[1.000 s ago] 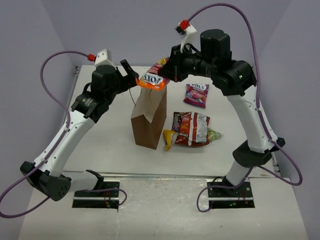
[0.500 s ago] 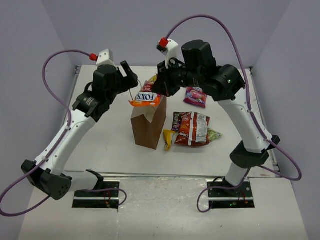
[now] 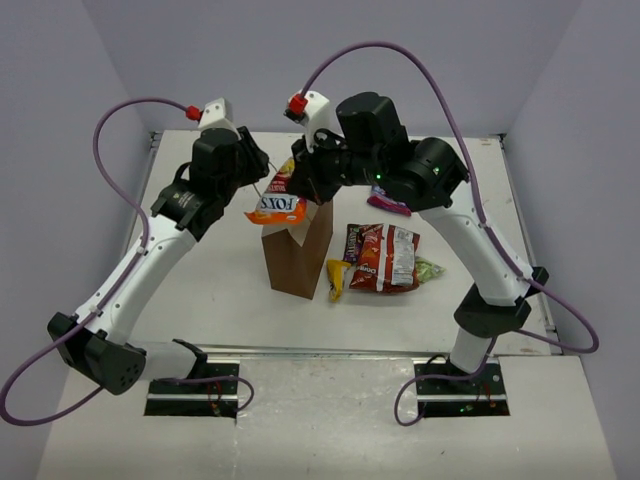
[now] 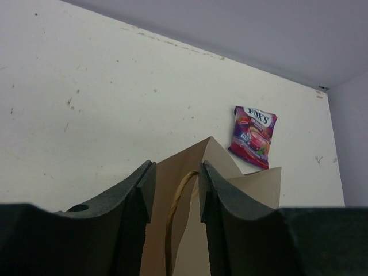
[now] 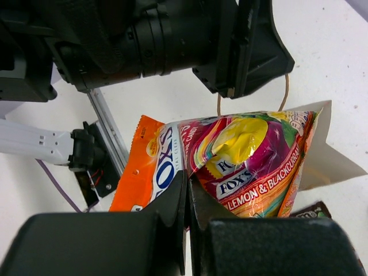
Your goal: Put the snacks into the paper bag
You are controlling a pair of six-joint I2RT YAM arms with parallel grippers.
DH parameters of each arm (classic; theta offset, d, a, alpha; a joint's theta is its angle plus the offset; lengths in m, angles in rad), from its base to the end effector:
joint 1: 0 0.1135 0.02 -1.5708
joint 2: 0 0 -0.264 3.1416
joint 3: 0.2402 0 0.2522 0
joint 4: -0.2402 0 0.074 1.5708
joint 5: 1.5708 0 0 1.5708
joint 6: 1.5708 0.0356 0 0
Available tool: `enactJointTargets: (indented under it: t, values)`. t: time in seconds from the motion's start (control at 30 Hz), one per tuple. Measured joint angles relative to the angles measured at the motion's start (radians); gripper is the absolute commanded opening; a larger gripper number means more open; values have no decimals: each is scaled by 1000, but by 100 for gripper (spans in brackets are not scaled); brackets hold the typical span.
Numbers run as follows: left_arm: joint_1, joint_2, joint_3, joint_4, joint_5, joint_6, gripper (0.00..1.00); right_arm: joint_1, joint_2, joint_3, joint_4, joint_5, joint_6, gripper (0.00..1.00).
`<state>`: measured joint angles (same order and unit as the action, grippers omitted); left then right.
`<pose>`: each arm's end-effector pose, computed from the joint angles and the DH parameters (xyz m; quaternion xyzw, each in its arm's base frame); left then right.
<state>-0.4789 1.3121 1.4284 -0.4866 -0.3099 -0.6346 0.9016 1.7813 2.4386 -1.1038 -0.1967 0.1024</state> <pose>0.2618 -0.1237 0.4177 -0.1503 0.8061 -0.1868 0.5411 0.1997 0.2637 0.5218 -0.3758 0.7553 0.3281 0.4250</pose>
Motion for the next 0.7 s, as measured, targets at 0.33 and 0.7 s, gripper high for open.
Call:
enactJointTargets:
  t: [0.33,0.7]
  values:
    - [0,2,0,7,15,0,33,8,-33,-134,143,-117,-17,0]
    - [0,3,0,10,22,1,16,-6,14,-190,171,-133,-17,0]
